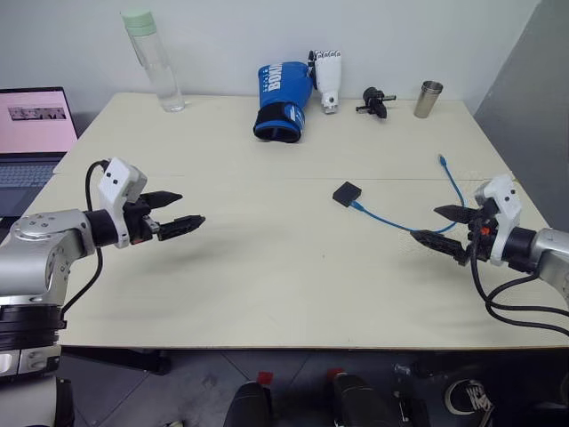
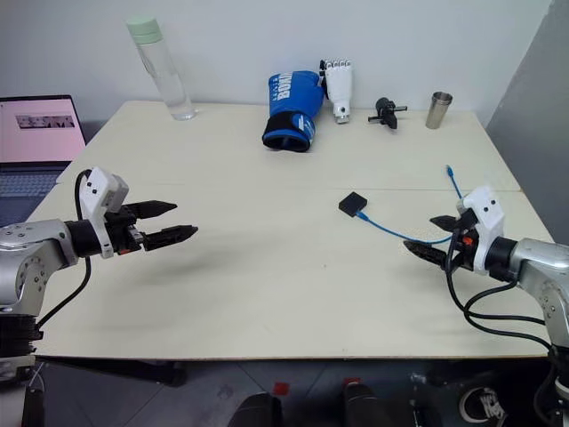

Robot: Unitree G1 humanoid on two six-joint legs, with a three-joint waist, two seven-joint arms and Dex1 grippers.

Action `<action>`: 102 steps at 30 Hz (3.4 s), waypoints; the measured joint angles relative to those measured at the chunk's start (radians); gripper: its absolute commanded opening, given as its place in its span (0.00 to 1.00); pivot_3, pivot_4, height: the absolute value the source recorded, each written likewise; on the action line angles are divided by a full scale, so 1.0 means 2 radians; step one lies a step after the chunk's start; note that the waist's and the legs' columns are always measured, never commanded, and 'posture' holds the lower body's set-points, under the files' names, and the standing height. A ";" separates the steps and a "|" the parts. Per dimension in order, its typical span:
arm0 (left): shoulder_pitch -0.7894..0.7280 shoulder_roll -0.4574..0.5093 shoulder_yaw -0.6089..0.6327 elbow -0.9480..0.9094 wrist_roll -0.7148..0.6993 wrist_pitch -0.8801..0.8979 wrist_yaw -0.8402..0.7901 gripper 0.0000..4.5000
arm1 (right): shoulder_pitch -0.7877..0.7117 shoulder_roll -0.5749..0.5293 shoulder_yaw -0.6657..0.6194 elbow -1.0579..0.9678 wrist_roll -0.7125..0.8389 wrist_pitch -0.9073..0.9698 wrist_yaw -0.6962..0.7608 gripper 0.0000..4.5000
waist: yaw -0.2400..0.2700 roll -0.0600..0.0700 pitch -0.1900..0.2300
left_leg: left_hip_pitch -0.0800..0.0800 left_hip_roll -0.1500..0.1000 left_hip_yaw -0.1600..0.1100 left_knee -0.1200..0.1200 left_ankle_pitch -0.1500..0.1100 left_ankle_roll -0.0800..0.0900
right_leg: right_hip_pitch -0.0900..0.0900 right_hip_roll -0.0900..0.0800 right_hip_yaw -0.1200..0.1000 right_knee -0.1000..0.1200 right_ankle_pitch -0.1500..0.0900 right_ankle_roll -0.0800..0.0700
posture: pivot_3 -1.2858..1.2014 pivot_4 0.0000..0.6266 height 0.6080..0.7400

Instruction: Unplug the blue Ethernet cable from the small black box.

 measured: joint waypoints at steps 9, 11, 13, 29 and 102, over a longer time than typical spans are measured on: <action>-0.025 -0.012 0.003 0.019 -0.002 -0.009 -0.003 1.00 | 0.012 0.000 -0.015 -0.027 0.018 0.023 -0.021 1.00 | 0.000 0.000 0.000 | 0.000 0.000 0.000 0.000 0.000 0.000 | 0.000 0.000 0.000 0.000 0.000 0.000 | 0.52 0.24 1.00; -0.026 -0.012 0.001 0.019 -0.001 -0.009 -0.003 1.00 | 0.014 0.000 -0.019 -0.031 0.023 0.026 -0.022 1.00 | 0.000 0.000 0.000 | 0.000 0.000 0.000 0.000 0.000 0.000 | 0.000 0.000 0.000 0.000 0.000 0.000 | 0.52 0.24 1.00; -0.029 -0.016 -0.003 0.019 0.001 -0.009 -0.002 1.00 | 0.017 0.000 -0.019 -0.031 0.024 0.027 -0.028 1.00 | 0.000 0.000 0.000 | 0.000 0.000 0.000 0.000 0.000 0.000 | 0.000 0.000 0.000 0.000 0.000 0.000 | 0.52 0.24 1.00; -0.020 -0.020 -0.004 -0.008 0.001 0.008 -0.001 1.00 | 0.021 0.011 -0.017 -0.034 0.030 0.028 -0.048 1.00 | 0.000 0.000 0.000 | 0.000 0.000 0.000 0.000 0.000 0.000 | 0.000 0.000 0.000 0.000 0.000 0.000 | 0.52 0.24 1.00; -0.010 -0.113 0.004 -0.203 -0.091 0.116 0.107 1.00 | -0.199 0.153 0.234 0.333 -0.351 -0.552 0.008 0.03 | -0.001 0.001 0.000 | 0.000 0.000 -0.001 0.000 0.000 0.000 | 0.000 -0.001 -0.001 0.001 0.001 -0.002 | 0.52 0.24 1.00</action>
